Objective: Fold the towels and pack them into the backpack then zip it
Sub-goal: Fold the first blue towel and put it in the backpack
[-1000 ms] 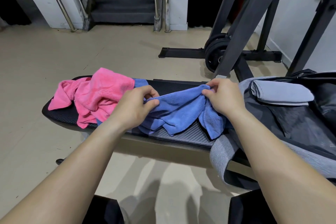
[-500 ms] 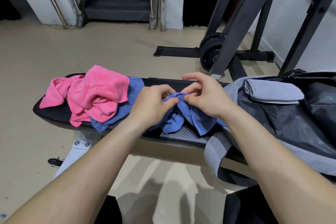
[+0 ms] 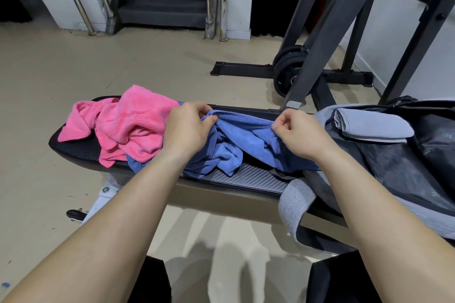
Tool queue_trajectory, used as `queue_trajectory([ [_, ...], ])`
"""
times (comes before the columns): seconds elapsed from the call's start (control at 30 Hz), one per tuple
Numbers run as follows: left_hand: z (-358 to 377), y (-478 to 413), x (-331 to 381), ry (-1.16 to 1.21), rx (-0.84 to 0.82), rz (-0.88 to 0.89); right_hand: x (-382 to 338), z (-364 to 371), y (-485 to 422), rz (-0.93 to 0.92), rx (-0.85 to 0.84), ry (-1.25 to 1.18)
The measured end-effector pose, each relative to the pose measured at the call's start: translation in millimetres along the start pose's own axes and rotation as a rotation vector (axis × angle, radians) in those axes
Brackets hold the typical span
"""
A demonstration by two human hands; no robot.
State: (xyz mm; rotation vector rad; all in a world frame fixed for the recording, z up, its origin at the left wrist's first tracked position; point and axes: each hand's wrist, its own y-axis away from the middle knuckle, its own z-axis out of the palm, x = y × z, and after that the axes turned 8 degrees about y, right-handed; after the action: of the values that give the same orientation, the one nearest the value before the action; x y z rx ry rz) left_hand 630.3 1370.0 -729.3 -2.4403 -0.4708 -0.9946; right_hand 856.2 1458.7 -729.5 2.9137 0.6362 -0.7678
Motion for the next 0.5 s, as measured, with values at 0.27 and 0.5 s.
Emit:
queue_trajectory([
  [0.27,5.2,18.9,19.7,0.275,-0.152,0.034,-6.1,-6.7,3.5,0.067,-0.096,-0.537],
  [0.5,5.0,31.4,38.2,0.522,-0.396,-0.051,-19.0,-6.8,7.1,0.004,-0.137,-0.747],
])
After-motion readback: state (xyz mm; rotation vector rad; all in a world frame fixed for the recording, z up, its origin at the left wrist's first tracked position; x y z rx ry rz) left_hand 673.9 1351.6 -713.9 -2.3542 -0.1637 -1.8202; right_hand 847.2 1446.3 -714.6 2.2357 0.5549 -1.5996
